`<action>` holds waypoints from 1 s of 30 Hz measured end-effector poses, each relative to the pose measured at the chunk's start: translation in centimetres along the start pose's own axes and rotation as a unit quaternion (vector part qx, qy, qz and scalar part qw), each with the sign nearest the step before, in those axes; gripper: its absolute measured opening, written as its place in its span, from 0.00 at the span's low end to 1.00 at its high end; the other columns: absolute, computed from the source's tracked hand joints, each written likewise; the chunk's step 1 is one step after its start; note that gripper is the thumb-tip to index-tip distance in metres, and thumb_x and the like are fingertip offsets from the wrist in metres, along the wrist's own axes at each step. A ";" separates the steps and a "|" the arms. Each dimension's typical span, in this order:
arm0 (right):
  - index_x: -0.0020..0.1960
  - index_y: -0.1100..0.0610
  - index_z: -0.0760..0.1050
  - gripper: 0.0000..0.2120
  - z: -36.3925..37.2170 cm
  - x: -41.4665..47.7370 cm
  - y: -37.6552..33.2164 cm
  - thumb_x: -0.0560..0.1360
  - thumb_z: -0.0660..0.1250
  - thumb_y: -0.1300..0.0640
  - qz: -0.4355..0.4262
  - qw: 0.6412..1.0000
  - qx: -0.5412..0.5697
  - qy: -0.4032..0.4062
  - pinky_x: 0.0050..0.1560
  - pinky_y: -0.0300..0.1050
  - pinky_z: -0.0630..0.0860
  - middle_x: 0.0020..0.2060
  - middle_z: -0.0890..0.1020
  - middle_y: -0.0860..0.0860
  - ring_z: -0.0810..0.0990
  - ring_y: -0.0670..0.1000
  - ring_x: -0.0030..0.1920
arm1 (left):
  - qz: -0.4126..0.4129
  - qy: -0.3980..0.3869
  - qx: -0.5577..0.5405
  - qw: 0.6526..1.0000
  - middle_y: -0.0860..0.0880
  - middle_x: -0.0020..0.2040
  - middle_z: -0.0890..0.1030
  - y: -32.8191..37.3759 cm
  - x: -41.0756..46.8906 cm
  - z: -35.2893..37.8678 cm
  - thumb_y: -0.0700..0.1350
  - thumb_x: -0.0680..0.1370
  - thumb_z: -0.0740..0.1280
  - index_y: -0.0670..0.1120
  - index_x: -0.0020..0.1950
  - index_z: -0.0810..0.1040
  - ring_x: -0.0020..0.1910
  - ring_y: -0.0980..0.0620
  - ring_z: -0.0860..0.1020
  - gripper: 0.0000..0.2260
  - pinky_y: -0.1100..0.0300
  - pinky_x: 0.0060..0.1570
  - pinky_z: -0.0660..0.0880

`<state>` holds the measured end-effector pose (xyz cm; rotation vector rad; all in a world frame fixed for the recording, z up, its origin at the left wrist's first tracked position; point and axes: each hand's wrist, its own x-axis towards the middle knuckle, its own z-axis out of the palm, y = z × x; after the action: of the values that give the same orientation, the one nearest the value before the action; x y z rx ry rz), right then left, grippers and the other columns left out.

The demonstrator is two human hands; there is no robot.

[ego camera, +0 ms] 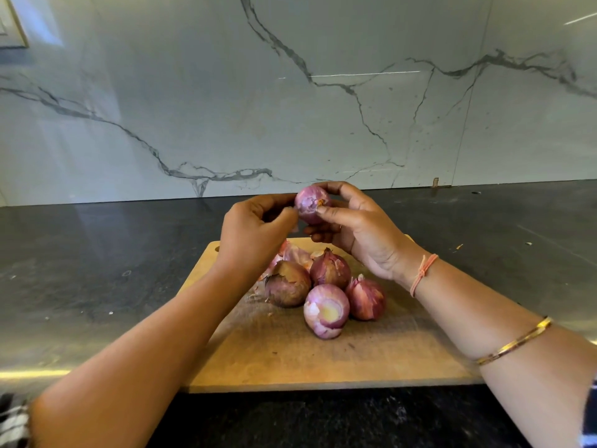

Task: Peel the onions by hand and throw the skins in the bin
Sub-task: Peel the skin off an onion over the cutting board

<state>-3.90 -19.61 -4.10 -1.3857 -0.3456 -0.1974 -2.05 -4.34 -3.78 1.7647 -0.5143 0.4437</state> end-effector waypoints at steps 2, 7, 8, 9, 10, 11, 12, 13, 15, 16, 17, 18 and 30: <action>0.57 0.56 0.72 0.12 0.1 -0.1 0.1 0.77 0.62 0.68 -0.003 1.000 -0.026 -0.007 0.39 0.41 0.76 0.42 0.80 0.54 0.80 0.51 0.38 | 0.010 -0.009 -0.008 1.000 0.59 0.43 0.84 0.2 -0.1 0.0 0.41 0.75 0.69 0.49 0.54 0.83 0.43 0.60 0.82 0.09 0.64 0.48 0.79; 0.55 0.54 0.72 0.11 0.2 -0.1 0.3 0.77 0.65 0.67 -0.020 0.995 -0.094 -0.006 0.36 0.40 0.75 0.43 0.80 0.55 0.78 0.52 0.39 | 0.039 -0.015 0.024 0.999 0.64 0.39 0.80 0.2 -0.3 0.1 0.41 0.75 0.69 0.51 0.53 0.82 0.41 0.67 0.80 0.10 0.73 0.41 0.75; 0.55 0.55 0.72 0.11 0.2 -0.2 0.3 0.76 0.65 0.66 -0.024 0.994 -0.104 -0.003 0.36 0.39 0.74 0.42 0.80 0.56 0.78 0.53 0.39 | 0.046 -0.013 0.037 0.998 0.64 0.39 0.80 0.2 -0.2 0.1 0.41 0.75 0.69 0.51 0.54 0.82 0.41 0.67 0.80 0.10 0.73 0.41 0.76; 0.55 0.56 0.71 0.11 0.2 -0.2 0.3 0.76 0.66 0.66 -0.026 0.994 -0.110 -0.001 0.36 0.39 0.74 0.42 0.80 0.56 0.78 0.52 0.38 | 0.053 -0.009 0.051 0.997 0.64 0.39 0.80 0.1 -0.2 0.0 0.40 0.74 0.69 0.49 0.54 0.83 0.41 0.67 0.80 0.10 0.73 0.42 0.76; 0.56 0.57 0.71 0.11 0.3 -0.2 0.2 0.76 0.66 0.66 -0.027 0.993 -0.112 0.000 0.35 0.39 0.74 0.41 0.80 0.56 0.78 0.52 0.37 | 0.060 -0.005 0.063 0.996 0.64 0.39 0.80 0.0 -0.1 0.0 0.40 0.74 0.69 0.49 0.54 0.83 0.41 0.67 0.80 0.10 0.73 0.42 0.76; 0.56 0.58 0.71 0.11 0.4 -0.3 0.2 0.76 0.66 0.66 -0.027 0.994 -0.110 0.000 0.35 0.38 0.74 0.41 0.80 0.57 0.78 0.52 0.36 | 0.064 -0.002 0.073 0.995 0.64 0.39 0.80 -0.1 0.0 -0.1 0.40 0.74 0.69 0.48 0.54 0.83 0.40 0.67 0.80 0.10 0.72 0.42 0.76; 0.55 0.58 0.70 0.11 0.5 -0.3 0.1 0.75 0.66 0.67 -0.027 0.994 -0.107 0.000 0.34 0.37 0.74 0.41 0.80 0.57 0.77 0.51 0.35 | 0.067 0.000 0.081 0.994 0.63 0.38 0.80 -0.1 0.1 -0.1 0.40 0.74 0.69 0.48 0.54 0.83 0.40 0.67 0.80 0.10 0.72 0.43 0.76; 0.55 0.58 0.70 0.11 0.5 -0.4 0.1 0.75 0.66 0.67 -0.026 0.994 -0.105 -0.001 0.33 0.37 0.74 0.40 0.80 0.57 0.77 0.51 0.34 | 0.071 0.002 0.089 0.994 0.62 0.38 0.80 -0.2 0.2 -0.1 0.40 0.74 0.69 0.48 0.54 0.83 0.40 0.66 0.80 0.10 0.71 0.43 0.76; 0.53 0.58 0.70 0.10 0.7 -0.4 0.0 0.75 0.66 0.68 -0.026 0.994 -0.104 -0.002 0.33 0.36 0.74 0.40 0.80 0.56 0.78 0.48 0.33 | 0.084 0.003 0.110 0.990 0.60 0.38 0.80 -0.2 0.2 -0.1 0.40 0.74 0.69 0.47 0.54 0.83 0.40 0.67 0.79 0.10 0.73 0.41 0.75; 0.53 0.58 0.70 0.10 0.7 -0.4 0.0 0.76 0.65 0.68 -0.025 0.994 -0.105 -0.003 0.33 0.36 0.74 0.40 0.80 0.56 0.79 0.46 0.33 | 0.093 0.002 0.122 0.988 0.59 0.38 0.80 -0.2 0.2 -0.1 0.40 0.74 0.69 0.47 0.54 0.84 0.39 0.67 0.79 0.10 0.73 0.40 0.75; 0.52 0.57 0.70 0.10 0.7 -0.4 0.0 0.76 0.65 0.68 -0.024 0.994 -0.106 -0.003 0.33 0.36 0.74 0.40 0.80 0.56 0.79 0.45 0.32 | 0.101 0.000 0.135 0.986 0.57 0.38 0.82 -0.1 0.2 -0.1 0.40 0.74 0.69 0.48 0.53 0.84 0.38 0.65 0.79 0.10 0.72 0.39 0.74; 0.52 0.57 0.70 0.09 0.7 -0.4 0.0 0.76 0.65 0.68 -0.022 0.994 -0.107 -0.004 0.34 0.36 0.74 0.40 0.80 0.57 0.79 0.45 0.33 | 0.108 -0.001 0.148 0.983 0.54 0.38 0.83 -0.1 0.2 -0.2 0.40 0.74 0.68 0.48 0.53 0.84 0.37 0.60 0.80 0.10 0.68 0.38 0.75; 0.53 0.56 0.70 0.10 0.4 -0.1 0.3 0.75 0.66 0.66 -0.002 0.992 -0.127 0.001 0.38 0.40 0.75 0.46 0.80 0.60 0.78 0.56 0.45 | 0.150 -0.026 0.223 0.963 0.45 0.31 0.81 -0.7 0.5 -0.2 0.41 0.75 0.67 0.44 0.48 0.85 0.30 0.46 0.76 0.07 0.58 0.31 0.70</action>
<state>-3.95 -19.12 -4.38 -1.6354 -0.3304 -0.2516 -1.24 -4.03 -3.97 2.1414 -0.7694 0.7725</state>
